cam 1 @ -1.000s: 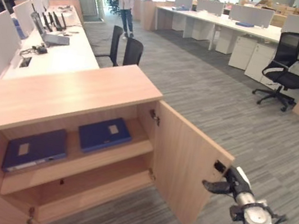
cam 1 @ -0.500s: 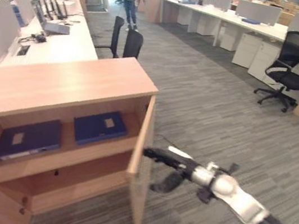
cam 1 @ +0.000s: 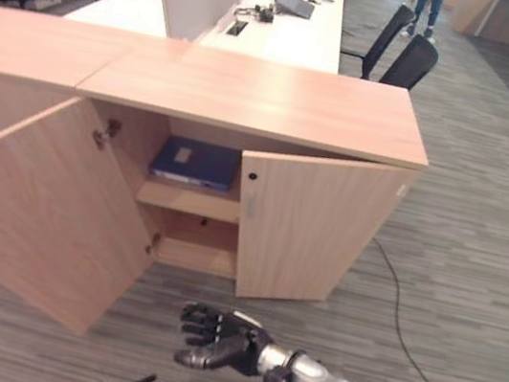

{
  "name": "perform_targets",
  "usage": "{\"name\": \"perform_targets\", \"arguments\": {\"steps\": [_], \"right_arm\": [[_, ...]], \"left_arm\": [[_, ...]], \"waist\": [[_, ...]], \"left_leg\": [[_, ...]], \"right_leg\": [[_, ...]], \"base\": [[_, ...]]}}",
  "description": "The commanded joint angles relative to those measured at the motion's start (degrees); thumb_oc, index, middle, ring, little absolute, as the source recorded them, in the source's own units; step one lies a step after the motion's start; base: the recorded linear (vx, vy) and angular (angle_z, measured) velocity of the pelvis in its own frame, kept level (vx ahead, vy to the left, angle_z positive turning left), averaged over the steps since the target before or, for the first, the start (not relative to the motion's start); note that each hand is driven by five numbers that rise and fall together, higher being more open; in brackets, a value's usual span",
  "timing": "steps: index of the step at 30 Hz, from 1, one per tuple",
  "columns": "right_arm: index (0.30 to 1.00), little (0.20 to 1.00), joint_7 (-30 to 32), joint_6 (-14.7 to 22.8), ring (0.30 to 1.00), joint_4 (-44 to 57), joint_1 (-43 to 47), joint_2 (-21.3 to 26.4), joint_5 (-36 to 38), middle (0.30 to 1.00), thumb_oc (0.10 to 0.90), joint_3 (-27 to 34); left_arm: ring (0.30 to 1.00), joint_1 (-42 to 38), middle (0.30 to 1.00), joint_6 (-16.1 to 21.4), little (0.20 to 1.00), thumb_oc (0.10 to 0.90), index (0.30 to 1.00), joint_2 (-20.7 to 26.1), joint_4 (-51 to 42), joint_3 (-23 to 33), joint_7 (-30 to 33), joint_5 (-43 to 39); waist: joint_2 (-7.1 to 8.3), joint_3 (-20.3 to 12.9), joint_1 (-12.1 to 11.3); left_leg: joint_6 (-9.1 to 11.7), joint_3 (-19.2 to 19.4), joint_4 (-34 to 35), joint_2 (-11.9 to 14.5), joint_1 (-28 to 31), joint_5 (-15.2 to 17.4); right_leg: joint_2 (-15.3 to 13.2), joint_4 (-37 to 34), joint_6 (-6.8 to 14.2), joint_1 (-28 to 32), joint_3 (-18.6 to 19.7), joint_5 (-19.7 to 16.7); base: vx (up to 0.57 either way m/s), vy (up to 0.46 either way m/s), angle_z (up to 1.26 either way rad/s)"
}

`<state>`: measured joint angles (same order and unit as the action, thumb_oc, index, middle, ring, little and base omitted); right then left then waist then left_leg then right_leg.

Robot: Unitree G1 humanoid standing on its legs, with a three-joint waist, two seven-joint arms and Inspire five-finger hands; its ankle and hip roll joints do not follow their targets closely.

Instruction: Put the empty folder in the office cabinet

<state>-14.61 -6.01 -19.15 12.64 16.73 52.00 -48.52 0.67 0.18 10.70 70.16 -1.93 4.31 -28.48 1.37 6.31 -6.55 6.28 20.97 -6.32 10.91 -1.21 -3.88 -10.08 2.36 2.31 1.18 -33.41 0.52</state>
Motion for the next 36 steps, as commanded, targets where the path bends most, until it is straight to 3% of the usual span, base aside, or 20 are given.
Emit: {"name": "perform_targets", "arguments": {"steps": [1,2,3,6,7,9,10,12,15,18,19,20,21,23,24,25,26,30,31,36], "right_arm": [[0.9,0.9,-4.5,6.5,0.9,5.1,2.4,-3.6,2.0,0.9,0.8,5.2],[0.9,0.9,-4.6,7.4,0.9,5.0,-0.2,-0.1,-2.6,0.9,0.8,8.1],[0.9,0.9,-3.3,5.5,0.9,4.0,-3.9,3.2,-9.1,0.9,0.8,10.6],[0.9,0.9,-2.5,6.4,0.9,0.9,-8.8,5.8,-15.2,0.9,0.8,16.2],[0.9,0.9,-0.3,7.0,0.9,-4.8,-11.4,4.3,-18.3,0.9,0.8,19.5],[0.9,0.9,1.2,7.1,0.9,-7.4,-12.3,3.9,-21.3,0.9,0.8,20.6],[0.9,0.9,3.1,6.7,0.9,-12.1,-14.3,2.5,-26.2,0.9,0.8,23.1],[0.9,0.9,3.1,6.7,0.9,-12.2,-14.3,2.2,-26.3,0.9,0.8,23.2],[0.9,0.9,9.6,7.8,0.9,-26.9,-16.3,-2.8,-24.8,0.9,0.8,33.2],[0.9,0.9,10.7,8.3,0.9,-30.3,-16.3,-4.0,-23.6,0.9,0.8,35.7],[0.9,0.9,12.6,8.8,0.9,-37.6,-17.0,-5.2,-19.3,0.9,0.8,42.3],[0.9,0.9,13.0,9.1,0.9,-39.0,-16.5,-5.2,-18.0,0.9,0.8,43.2],[0.9,0.9,12.9,9.1,0.9,-39.1,-16.4,-5.2,-18.0,0.9,0.8,43.3],[0.9,0.9,13.4,9.3,0.9,-44.5,-15.2,-4.3,-17.5,0.9,0.8,45.0],[0.9,0.9,13.4,9.3,0.9,-44.5,-15.1,-4.3,-17.5,0.9,0.8,45.0],[0.9,0.9,13.5,9.2,0.9,-46.3,-14.9,-3.7,-17.5,0.9,0.8,46.5],[0.9,0.9,13.6,9.0,0.9,-47.3,-14.9,-3.7,-18.6,0.9,0.8,46.5],[0.9,0.9,12.2,8.2,0.9,-46.3,-16.6,-3.2,-20.6,0.9,0.8,46.1],[0.9,0.9,11.7,8.2,0.9,-46.8,-17.7,-2.3,-21.2,0.9,0.8,46.4],[0.9,0.9,10.6,8.2,0.9,-47.1,-19.3,-1.8,-19.6,0.9,0.8,46.8]], "left_arm": [[0.9,1.5,0.9,2.0,0.9,0.8,0.9,-4.2,1.8,0.8,-1.7,-4.2],[0.9,2.1,0.9,1.8,0.9,0.8,0.9,-4.2,1.2,1.4,-3.2,-5.1],[0.9,0.5,0.9,1.2,0.9,0.8,0.9,-5.4,-0.8,1.2,-1.6,-7.5],[0.9,4.6,0.9,0.9,0.9,0.8,0.9,-5.8,-6.8,-1.1,-4.6,-6.7],[0.9,3.9,0.9,0.8,0.9,0.8,0.9,-5.6,-3.6,-0.6,-5.9,-6.0],[0.9,3.2,0.9,0.8,0.9,0.8,0.9,-4.8,-2.5,0.0,-6.0,-5.4],[0.9,1.7,0.9,1.5,0.9,0.8,0.9,-2.8,-0.2,2.6,-4.8,-3.7],[0.9,1.5,0.9,1.6,0.9,0.8,0.9,-2.6,0.0,2.7,-4.8,-3.7],[0.9,-0.3,0.9,3.1,0.9,0.8,0.9,1.7,0.5,6.5,-2.3,-1.5],[0.9,-0.8,0.9,3.3,0.9,0.8,0.9,3.2,0.8,7.1,-2.0,-1.5],[0.9,-1.7,0.9,4.0,0.9,0.8,0.9,6.2,1.0,5.4,-1.0,1.8],[0.9,-2.8,0.9,4.4,0.9,0.8,0.9,8.0,1.4,4.8,-0.8,3.4],[0.9,-2.9,0.9,4.4,0.9,0.8,0.9,8.0,1.5,4.8,-0.8,3.4],[0.9,-6.4,0.9,5.4,0.9,0.8,0.9,12.4,1.0,3.4,0.0,6.7],[0.9,-6.5,0.9,5.4,0.9,0.8,0.9,12.4,1.0,3.4,0.0,6.7],[0.9,-10.0,0.9,5.3,0.9,0.8,0.9,16.9,-1.1,3.2,0.2,8.8],[0.9,-11.4,0.9,5.1,0.9,0.8,0.9,19.2,-1.7,3.8,0.6,9.4],[0.9,-15.6,0.9,4.3,0.9,0.8,0.9,26.8,-2.2,4.9,0.2,11.2],[0.9,-18.3,0.9,4.3,0.9,0.8,0.9,33.1,-2.5,5.1,0.9,13.9],[0.9,-27.1,0.9,3.6,0.9,0.8,0.9,42.7,-0.8,2.3,2.4,18.5]], "waist": [[-0.58,-2.8,-1.8],[-1.77,-3.6,-1.4],[-4.21,-5.2,0.6],[-5.64,-6.1,-0.2],[-5.49,-6.3,-0.4],[-5.02,-6.5,-0.5],[-4.06,-6.9,-0.9],[-3.7,-6.9,-0.8],[-2.32,-8.5,-0.7],[-1.92,-8.5,-0.3],[-2.51,-8.6,2.6],[-2.82,-8.3,3.8],[-2.83,-8.3,3.6],[-4.31,-7.5,5.2],[-4.35,-7.4,5.0],[-4.27,-6.2,5.6],[-3.99,-5.9,5.5],[-3.77,-6.4,6.0],[-3.7,-7.4,6.4],[-3.26,-8.2,7.1]], "left_leg": [[3.6,-1.6,4.3,5.9,0.5,-2.3],[3.9,0.0,7.6,7.3,1.0,-5.0],[3.9,2.1,10.7,7.0,2.3,-4.8],[2.9,-0.3,11.1,4.4,2.0,-3.4],[1.6,-2.2,11.1,0.8,2.1,-1.4],[0.7,-3.2,11.1,-1.2,1.8,-0.3],[-1.1,-5.0,11.0,-5.2,1.3,1.9],[-1.3,-5.2,10.9,-5.7,1.3,2.0],[-4.9,-8.5,11.3,-13.8,1.9,5.6],[-5.6,-9.7,11.3,-15.3,2.0,6.1],[-7.0,-12.8,11.3,-17.5,2.5,6.9],[-7.2,-13.5,11.3,-17.6,2.6,7.0],[-7.1,-13.2,11.3,-17.5,2.4,7.0],[-7.0,-14.2,11.3,-16.9,2.4,6.6],[-6.9,-14.0,11.3,-16.8,2.3,6.6],[-6.6,-14.5,11.3,-16.3,2.4,6.3],[-6.6,-14.1,11.3,-16.6,2.7,6.4],[-6.5,-12.2,11.3,-15.6,2.2,5.9],[-5.9,-11.6,11.3,-14.8,2.9,7.0],[-5.4,-10.7,11.3,-13.9,3.6,7.5]], "right_leg": [[1.0,-5.3,1.4,5.3,-3.2,3.7],[-0.5,-4.1,1.8,5.8,-6.7,3.8],[-1.3,-3.5,2.5,6.1,-8.0,3.3],[-3.8,-3.5,4.0,7.1,-10.3,0.9],[-7.2,-2.6,5.7,7.9,-11.5,-1.2],[-9.0,-2.6,6.6,8.5,-12.4,-2.0],[-12.4,-2.2,8.1,9.5,-13.9,-3.7],[-12.9,-2.0,8.5,9.6,-14.1,-3.9],[-19.6,0.4,11.2,11.9,-15.6,-7.1],[-21.2,1.9,11.8,12.1,-15.1,-8.5],[-22.1,7.4,11.3,9.6,-5.3,-10.4],[-20.2,8.5,10.1,6.6,1.1,-8.4],[-20.2,8.7,9.9,6.1,1.5,-8.2],[-13.6,5.6,8.7,2.0,10.1,-3.7],[-13.5,5.7,8.5,1.8,10.3,-3.5],[-10.3,1.3,9.3,0.7,13.0,-2.1],[-10.7,0.1,10.7,1.5,12.1,-4.5],[-9.1,-3.7,10.8,2.2,10.9,-6.2],[-8.2,-5.9,11.5,3.5,11.2,-5.4],[-7.6,-7.1,11.7,4.6,11.5,-5.1]], "base": [[0.03,0.239,0.97],[0.1,0.49,1.41],[0.11,0.415,1.3],[0.08,0.445,1.69],[0.12,0.599,0.93],[0.1,0.442,0.57],[0.08,0.3,0.54],[0.09,0.294,0.36],[0.17,0.476,0.37],[0.11,0.24,0.39],[0.14,0.251,0.37],[0.13,0.241,0.54],[0.03,0.055,0.76],[0.03,0.017,0.78],[0.01,-0.055,0.34],[0.01,-0.055,0.14],[0.01,-0.043,0.24],[0.03,-0.044,0.15],[0.01,-0.038,-0.19],[0.07,-0.031,-0.34]]}}
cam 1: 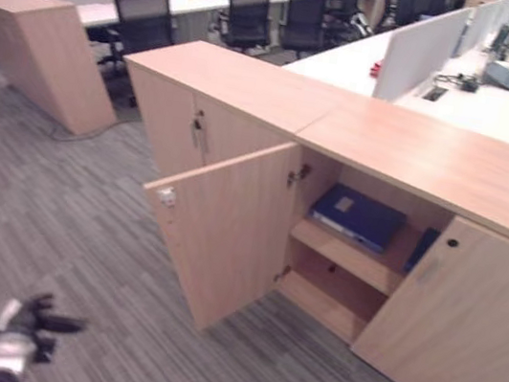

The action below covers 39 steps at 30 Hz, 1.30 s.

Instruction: Put the empty folder in the office cabinet

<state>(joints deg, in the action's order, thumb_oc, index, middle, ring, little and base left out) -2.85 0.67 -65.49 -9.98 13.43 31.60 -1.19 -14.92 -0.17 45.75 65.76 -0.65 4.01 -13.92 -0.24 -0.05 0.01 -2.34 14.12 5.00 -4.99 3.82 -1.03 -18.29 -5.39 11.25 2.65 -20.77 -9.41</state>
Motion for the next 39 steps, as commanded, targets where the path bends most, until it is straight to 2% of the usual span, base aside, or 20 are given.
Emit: {"name": "perform_targets", "arguments": {"steps": [1,2,4,6,8,13,18,24,30,33,35,39], "right_arm": [[0.9,0.9,-1.5,1.5,0.9,-0.7,3.2,1.5,2.5,0.9,0.8,0.0],[0.9,0.9,-1.8,1.5,0.9,-0.5,2.9,1.5,4.0,0.9,0.8,0.3],[0.9,0.9,-1.9,1.5,0.9,-0.2,2.6,1.3,5.7,0.9,0.8,1.0],[0.9,0.9,-2.0,1.7,0.9,0.1,2.9,1.6,8.7,0.9,0.8,1.5],[0.9,0.9,-2.0,1.6,0.9,0.1,3.1,1.7,8.7,0.9,0.8,1.5],[0.9,0.9,-2.2,1.7,0.9,1.8,2.9,2.3,9.6,0.9,0.8,1.5],[0.9,0.9,-2.6,1.5,0.9,1.7,2.3,2.7,9.5,0.9,0.8,2.2],[0.9,0.9,-2.7,0.7,0.9,-1.0,2.2,3.3,9.5,0.9,0.8,3.9],[0.9,0.9,-2.4,0.5,0.9,-3.3,2.3,3.3,9.7,0.9,0.8,5.2],[0.9,0.9,-2.4,0.3,0.9,-4.0,2.5,3.4,9.6,0.9,0.8,5.3],[0.9,0.9,-2.3,-0.4,0.9,-5.2,3.3,3.6,8.7,0.9,0.8,5.1],[0.9,0.9,-2.3,-0.9,0.9,-5.9,3.9,3.6,8.3,0.9,0.8,4.5]], "left_arm": [[0.9,-14.2,0.9,3.9,0.9,0.8,0.9,9.4,4.8,-0.4,2.9,4.9],[0.9,-16.1,0.9,3.8,0.9,0.8,0.9,10.7,5.6,-1.5,3.0,6.0],[0.9,-19.0,0.9,3.7,0.9,0.8,0.9,11.7,6.4,-3.7,2.8,6.8],[0.9,-27.9,0.9,3.4,0.9,0.8,0.9,13.4,8.6,-10.2,2.0,8.8],[0.9,-30.2,0.9,3.4,0.9,0.8,0.9,13.5,9.2,-11.9,2.1,9.0],[0.9,-39.9,0.9,3.4,0.9,0.8,0.9,11.4,9.2,-19.6,2.8,11.7],[0.9,-44.0,0.9,3.5,0.9,0.8,0.9,9.3,9.1,-22.8,2.5,12.0],[0.9,-46.1,0.9,3.6,0.9,0.8,0.9,5.9,9.5,-25.5,0.7,12.3],[0.9,-43.9,0.9,3.0,0.9,0.8,0.9,1.2,10.9,-26.0,-0.7,14.6],[0.9,-43.1,0.9,2.8,0.9,0.8,0.9,-0.2,11.4,-25.5,-1.4,14.5],[0.9,-39.0,0.9,1.2,0.9,0.8,0.9,-3.4,14.2,-22.8,-4.6,12.1],[0.9,-37.1,0.9,0.5,0.9,0.8,0.9,-5.0,15.4,-21.4,-6.0,11.2]], "waist": [[-1.6,-1.9,1.1],[-1.64,-2.1,1.5],[-1.53,-2.1,1.7],[-1.72,-2.6,2.9],[-1.66,-2.6,3.0],[-1.68,-2.8,4.0],[-1.41,-2.8,4.7],[-1.4,-2.8,5.4],[-0.91,-2.6,5.6],[-0.85,-2.6,5.5],[-0.61,-2.8,5.2],[-0.53,-2.9,4.8]], "left_leg": [[2.9,-3.2,0.0,2.0,-1.7,3.9],[3.3,-3.4,0.0,2.1,-1.0,4.9],[3.0,-2.8,0.0,2.1,-1.4,4.2],[2.9,-2.3,0.0,1.8,-0.6,5.0],[2.9,-2.2,0.0,1.7,-0.4,5.0],[2.6,-1.8,0.0,1.4,0.2,5.3],[2.5,-1.4,0.0,1.2,0.3,5.4],[2.1,-0.5,0.0,0.9,0.4,5.7],[1.8,-0.4,0.0,0.4,0.5,5.9],[1.7,-0.4,0.0,0.4,0.6,6.0],[1.4,-0.9,0.0,0.1,0.8,6.0],[1.2,-1.2,0.0,-0.1,0.9,6.1]], "right_leg": [[0.5,0.5,2.4,2.8,-1.4,4.1],[0.6,0.6,3.0,3.3,-0.8,4.8],[0.5,0.5,2.7,2.9,-1.1,4.0],[0.3,0.5,3.1,3.2,-0.5,4.0],[0.2,0.5,3.2,3.2,-0.4,3.9],[-0.2,0.6,3.6,3.2,-0.2,3.3],[-0.4,0.7,3.8,2.9,-0.2,2.6],[-0.8,0.7,3.8,2.0,0.6,1.7],[-1.1,0.7,3.8,1.6,0.8,1.4],[-1.2,0.8,3.8,1.6,0.8,1.4],[-1.4,0.9,3.8,1.8,0.5,1.3],[-1.5,1.0,3.8,2.0,0.4,1.3]], "base": [[0.03,-0.001,-0.11],[-0.02,0.008,-0.11],[0.0,0.01,-0.08],[0.03,0.023,-0.17],[0.01,0.02,-0.13],[0.01,0.027,-0.03],[0.0,0.01,-0.03],[0.0,0.018,-0.03],[0.0,0.007,-0.01],[0.0,0.0,0.0],[0.0,0.0,0.0],[0.0,0.0,0.0]]}}
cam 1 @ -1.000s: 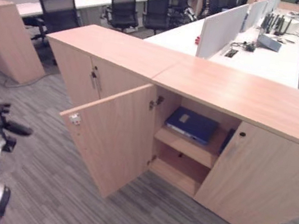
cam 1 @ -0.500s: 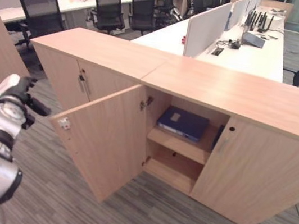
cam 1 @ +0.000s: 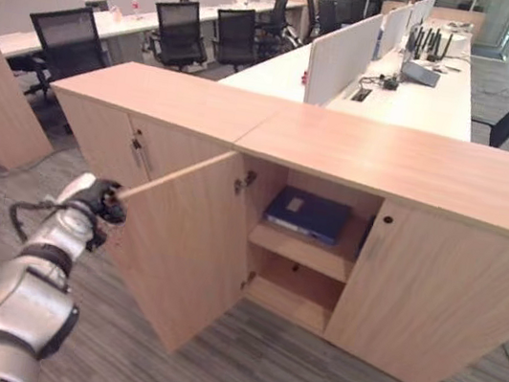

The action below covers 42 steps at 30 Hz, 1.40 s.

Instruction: Put the empty folder in the office cabinet

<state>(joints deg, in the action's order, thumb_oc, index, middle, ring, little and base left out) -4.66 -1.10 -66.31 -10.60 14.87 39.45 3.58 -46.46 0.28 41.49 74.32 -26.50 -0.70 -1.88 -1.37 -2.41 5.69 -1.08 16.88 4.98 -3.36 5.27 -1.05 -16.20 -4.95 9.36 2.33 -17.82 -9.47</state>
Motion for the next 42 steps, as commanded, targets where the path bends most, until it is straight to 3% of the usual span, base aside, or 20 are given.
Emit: {"name": "perform_targets", "arguments": {"steps": [1,5,8,9,10,15,19,20,21,26,29,34,38,42], "right_arm": [[0.9,0.9,-0.5,0.6,0.9,-5.1,4.7,1.9,0.3,0.9,0.8,-0.6],[0.9,0.9,-0.3,0.0,0.9,-5.1,5.3,1.3,-0.1,0.9,0.8,-0.8],[0.9,0.9,0.0,-0.5,0.9,-5.0,5.6,0.8,-0.7,0.9,0.8,-0.8],[0.9,0.9,0.4,-0.6,0.9,-4.6,5.8,0.5,-1.3,0.9,0.8,-0.6],[0.9,0.9,0.4,-0.7,0.9,-4.5,5.7,0.6,-1.3,0.9,0.8,-0.6],[0.9,0.9,0.9,-1.2,0.9,-2.6,5.6,0.0,-2.0,0.9,0.8,0.1],[0.9,0.9,1.5,-1.8,0.9,-1.2,5.3,-0.5,-2.7,0.9,0.8,0.2],[0.9,0.9,1.9,-2.0,0.9,0.1,5.5,-0.8,-3.2,0.9,0.8,-0.4],[0.9,0.9,1.9,-2.0,0.9,0.1,5.5,-0.8,-3.2,0.9,0.8,-0.4],[0.9,0.9,3.2,-2.1,0.9,3.6,5.0,-1.0,-4.7,0.9,0.8,-3.4],[0.9,0.9,3.8,-1.9,0.9,6.3,4.1,-1.7,-4.3,0.9,0.8,-4.8],[0.9,0.9,3.7,-1.7,0.9,6.3,4.1,-2.9,-4.0,0.9,0.8,-6.0],[0.9,0.9,3.5,-1.8,0.9,4.7,5.2,-3.8,-3.4,0.9,0.8,-6.2],[0.9,0.9,2.9,-2.0,0.9,3.2,5.3,-3.8,-4.6,0.9,0.8,-6.2]], "left_arm": [[0.9,-4.0,0.9,-0.3,0.9,0.8,0.9,-1.6,7.4,5.3,-1.8,-1.2],[0.9,2.3,0.9,-0.9,0.9,0.8,0.9,-4.8,4.4,7.5,-4.0,-4.6],[0.9,9.0,0.9,-1.1,0.9,0.8,0.9,-9.5,1.0,10.8,-3.9,-9.6],[0.9,13.5,0.9,-1.0,0.9,0.8,0.9,-13.0,0.8,11.9,-3.7,-9.0],[0.9,13.6,0.9,-1.1,0.9,0.8,0.9,-13.0,0.7,11.9,-3.7,-9.0],[0.9,27.3,0.9,-1.4,0.9,0.8,0.9,-23.3,-5.5,10.4,-6.3,-10.4],[0.9,37.2,0.9,-1.6,0.9,0.8,0.9,-27.4,-21.0,5.5,-7.9,-20.1],[0.9,40.7,0.9,-1.8,0.9,0.8,0.9,-26.9,-31.2,2.3,-9.0,-26.2],[0.9,40.7,0.9,-1.8,0.9,0.8,0.9,-26.9,-31.2,2.3,-9.0,-26.2],[0.9,43.6,0.9,-2.2,0.9,0.8,0.9,-21.3,-56.2,-5.9,-9.2,-40.6],[0.9,42.5,0.9,-3.0,0.9,0.8,0.9,-17.7,-65.5,-7.3,-7.9,-42.4],[0.9,41.5,0.9,-4.1,0.9,0.8,0.9,-14.9,-73.7,-8.4,-6.9,-42.4],[0.9,39.8,0.9,-4.3,0.9,0.8,0.9,-15.9,-73.3,-7.7,-5.9,-38.4],[0.9,41.2,0.9,-3.9,0.9,0.8,0.9,-15.8,-73.4,-6.4,-6.1,-40.2]], "waist": [[0.68,-0.5,-1.0],[0.88,-0.6,-1.7],[1.0,-0.5,-2.6],[1.11,-0.4,-2.8],[1.09,-0.4,-2.8],[0.7,-0.2,-3.2],[0.32,0.2,-3.2],[0.22,0.3,-3.1],[0.22,0.3,-3.2],[0.36,0.9,-2.1],[0.78,1.3,-1.8],[1.37,1.5,-1.9],[1.63,1.7,-2.2],[1.62,1.7,-2.3]], "left_leg": [[-0.1,-4.1,0.0,-1.8,-0.6,6.0],[-0.2,-4.7,0.0,-2.0,-0.6,6.0],[-0.4,-5.2,0.0,-2.2,-0.8,5.9],[-0.6,-5.4,0.0,-2.4,-0.8,5.9],[-0.6,-5.4,0.0,-2.4,-0.8,5.9],[-1.0,-5.6,0.0,-2.5,-0.9,5.9],[-1.3,-5.7,0.0,-2.5,-1.0,5.6],[-1.4,-5.7,0.0,-2.4,-1.1,5.5],[-1.4,-5.7,0.0,-2.4,-1.2,5.5],[-1.5,-5.8,0.0,-2.3,-1.3,5.7],[-1.4,-6.0,0.0,-2.1,-1.4,5.7],[-1.2,-6.2,0.0,-2.1,-1.3,6.0],[-1.0,-6.2,0.0,-2.0,-1.1,6.2],[-1.0,-6.0,0.0,-1.9,-0.8,6.3]], "right_leg": [[-3.7,0.6,5.6,2.4,-2.7,1.5],[-3.9,0.8,5.6,2.6,-3.1,1.5],[-4.2,0.9,5.6,2.7,-3.7,1.7],[-4.2,1.0,5.6,2.7,-3.7,1.8],[-4.2,1.0,5.6,2.7,-3.7,1.8],[-4.2,1.3,5.1,2.4,-3.3,1.9],[-4.1,1.6,4.7,2.1,-3.1,1.7],[-4.0,1.7,4.7,1.8,-2.8,1.6],[-4.0,1.7,4.7,1.8,-2.8,1.7],[-3.9,2.0,4.7,1.1,-1.9,1.8],[-3.7,2.1,4.7,0.9,-1.8,1.9],[-3.6,2.1,4.7,1.1,-1.6,2.1],[-3.3,1.8,4.6,1.3,-1.7,2.4],[-3.2,1.6,4.5,1.4,-1.6,2.4]], "base": [[0.0,0.0,0.0],[0.0,0.0,0.0],[0.0,0.0,0.0],[-0.01,0.009,0.06],[-0.01,0.014,0.08],[0.0,0.014,0.1],[0.0,0.0,0.0],[0.0,0.0,0.0],[0.0,0.0,0.0],[-0.01,-0.016,0.01],[-0.02,-0.029,-0.15],[0.0,-0.019,-0.03],[0.0,-0.022,-0.03],[0.01,-0.014,-0.02]]}}
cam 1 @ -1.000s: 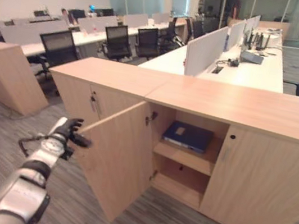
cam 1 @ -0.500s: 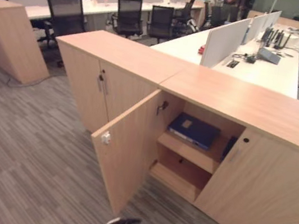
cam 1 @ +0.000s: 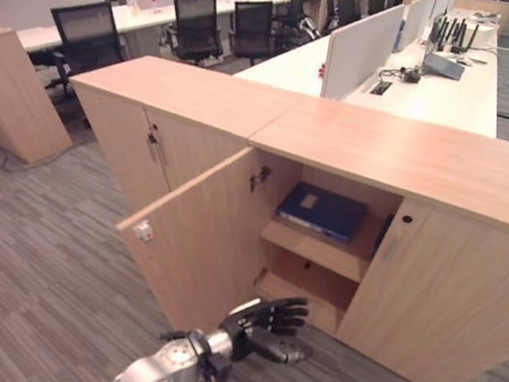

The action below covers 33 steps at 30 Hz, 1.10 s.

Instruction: Put the empty folder in the office cabinet

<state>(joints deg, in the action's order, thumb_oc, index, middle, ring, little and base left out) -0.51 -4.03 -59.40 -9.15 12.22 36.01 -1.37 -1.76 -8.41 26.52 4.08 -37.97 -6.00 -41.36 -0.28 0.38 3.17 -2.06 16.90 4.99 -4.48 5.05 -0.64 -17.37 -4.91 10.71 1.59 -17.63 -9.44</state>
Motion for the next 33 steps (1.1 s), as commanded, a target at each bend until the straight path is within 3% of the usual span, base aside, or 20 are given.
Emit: {"name": "perform_targets", "arguments": {"steps": [1,8,10,12,14,17,18,19,21,24,31,32,33], "right_arm": [[0.9,0.9,-1.4,0.9,0.9,-4.1,3.8,-1.0,-1.4,0.9,0.8,-1.1],[0.9,0.9,-2.3,0.9,0.9,-6.4,3.8,-0.6,-2.8,0.9,0.8,-0.1],[0.9,0.9,-2.6,1.1,0.9,-6.8,3.6,-0.2,-3.5,0.9,0.8,0.3],[0.9,0.9,-2.8,1.1,0.9,-7.6,3.9,0.2,-4.1,0.9,0.8,0.5],[0.9,0.9,-2.8,1.0,0.9,-8.5,4.8,0.7,-4.0,0.9,0.8,0.5],[0.9,0.9,-2.6,1.8,0.9,-9.6,7.9,1.2,-3.8,0.9,0.8,-0.9],[0.9,0.9,-2.2,2.5,0.9,-9.6,9.2,1.4,-3.0,0.9,0.8,-1.6],[0.9,0.9,-2.2,2.5,0.9,-9.6,9.3,1.4,-3.0,0.9,0.8,-1.6],[0.9,0.9,-1.7,3.0,0.9,-9.6,9.8,1.8,-1.7,0.9,0.8,-1.8],[0.9,0.9,-1.6,3.0,0.9,-10.2,9.6,1.5,-1.8,0.9,0.8,-1.8],[0.9,0.9,-1.4,3.1,0.9,-9.9,10.2,2.2,-2.9,0.9,0.8,-2.8],[0.9,0.9,-1.1,3.3,0.9,-9.8,10.4,2.5,-2.8,0.9,0.8,-2.6],[0.9,0.9,-0.6,3.5,0.9,-9.6,11.0,3.1,-2.1,0.9,0.8,-2.0]], "left_arm": [[0.9,-2.9,0.9,4.6,0.9,0.8,0.9,-0.5,-2.8,5.3,-1.3,-1.0],[0.9,5.5,0.9,4.4,0.9,0.8,0.9,1.7,0.6,8.2,-2.9,-1.5],[0.9,7.7,0.9,4.1,0.9,0.8,0.9,1.9,0.6,8.6,-3.2,-1.5],[0.9,8.7,0.9,3.7,0.9,0.8,0.9,1.9,0.6,8.5,-3.4,-1.3],[0.9,9.2,0.9,3.5,0.9,0.8,0.9,2.2,1.2,8.1,-4.0,-0.6],[0.9,9.5,0.9,4.4,0.9,0.8,0.9,1.8,2.5,7.9,-4.7,-0.3],[0.9,9.3,0.9,4.7,0.9,0.8,0.9,1.9,3.0,7.3,-5.1,-0.8],[0.9,9.3,0.9,4.7,0.9,0.8,0.9,1.9,3.0,7.4,-5.1,-0.8],[0.9,9.2,0.9,4.6,0.9,0.8,0.9,1.7,4.0,7.1,-5.3,-1.0],[0.9,10.2,0.9,4.5,0.9,0.8,0.9,0.3,5.7,7.4,-4.9,-0.2],[0.9,12.7,0.9,4.3,0.9,0.8,0.9,-3.4,13.1,11.8,-2.8,0.7],[0.9,12.2,0.9,4.2,0.9,0.8,0.9,-3.8,14.6,12.0,-2.5,0.8],[0.9,11.9,0.9,4.1,0.9,0.8,0.9,-4.5,15.6,12.8,-1.7,0.4]], "waist": [[0.54,-1.0,0.1],[0.35,-0.9,-0.6],[0.11,-0.4,-1.1],[-0.39,0.9,-1.2],[-0.78,2.7,-0.9],[-1.79,4.0,-1.0],[-1.55,4.7,-0.6],[-1.59,4.7,-0.6],[-1.36,5.5,-0.1],[-1.2,4.5,-0.3],[-1.08,3.3,-1.0],[-0.64,3.7,-1.1],[-0.02,5.2,-1.2]], "left_leg": [[0.1,-6.0,0.0,-0.7,-0.6,5.9],[-0.3,-6.5,0.0,-1.0,-0.7,5.9],[-0.7,-8.0,0.0,-1.6,-0.1,6.8],[-1.7,-9.4,0.0,-2.8,0.2,6.8],[-2.3,-10.7,0.0,-3.0,0.1,6.8],[-1.7,-11.0,0.0,-0.8,-2.3,4.8],[-1.3,-12.7,0.0,-0.5,-3.4,4.0],[-1.3,-12.6,0.0,-0.4,-3.5,3.9],[-1.0,-15.5,0.0,-1.0,-3.8,3.8],[-0.7,-18.4,0.0,-1.9,-4.0,4.1],[0.2,-20.4,-1.0,0.0,-2.7,4.8],[0.9,-19.3,-4.5,0.3,-4.0,6.0],[2.3,-14.8,-13.1,1.2,-8.6,7.7]], "right_leg": [[-2.0,1.5,3.2,2.3,-1.9,2.5],[-2.4,2.1,3.4,2.0,-1.7,2.5],[-3.8,6.6,3.9,1.0,-0.2,3.2],[-6.1,13.6,3.8,-1.5,1.6,1.5],[-6.1,20.1,2.9,-5.0,4.6,0.6],[1.9,21.0,-1.2,-10.4,9.0,8.6],[8.1,17.8,-1.9,-12.0,12.2,10.7],[8.2,17.6,-2.0,-12.1,12.2,10.4],[13.1,14.3,-2.7,-12.8,15.3,10.7],[13.5,9.8,-3.6,-9.5,14.1,9.6],[14.8,5.5,-5.0,-5.8,11.9,9.9],[14.6,5.2,-5.2,-5.1,11.0,10.1],[13.5,4.3,-5.9,-3.9,8.7,10.5]], "base": [[0.03,-0.01,-0.01],[0.01,0.021,0.0],[0.05,0.106,0.05],[-0.01,0.16,0.16],[-0.09,0.097,0.38],[-0.14,-0.09,0.4],[-0.03,-0.158,0.22],[0.0,-0.162,0.4],[0.07,-0.097,0.87],[0.15,-0.109,1.19],[0.18,-0.132,0.36],[0.05,-0.128,0.13],[0.0,-0.093,0.23]]}}
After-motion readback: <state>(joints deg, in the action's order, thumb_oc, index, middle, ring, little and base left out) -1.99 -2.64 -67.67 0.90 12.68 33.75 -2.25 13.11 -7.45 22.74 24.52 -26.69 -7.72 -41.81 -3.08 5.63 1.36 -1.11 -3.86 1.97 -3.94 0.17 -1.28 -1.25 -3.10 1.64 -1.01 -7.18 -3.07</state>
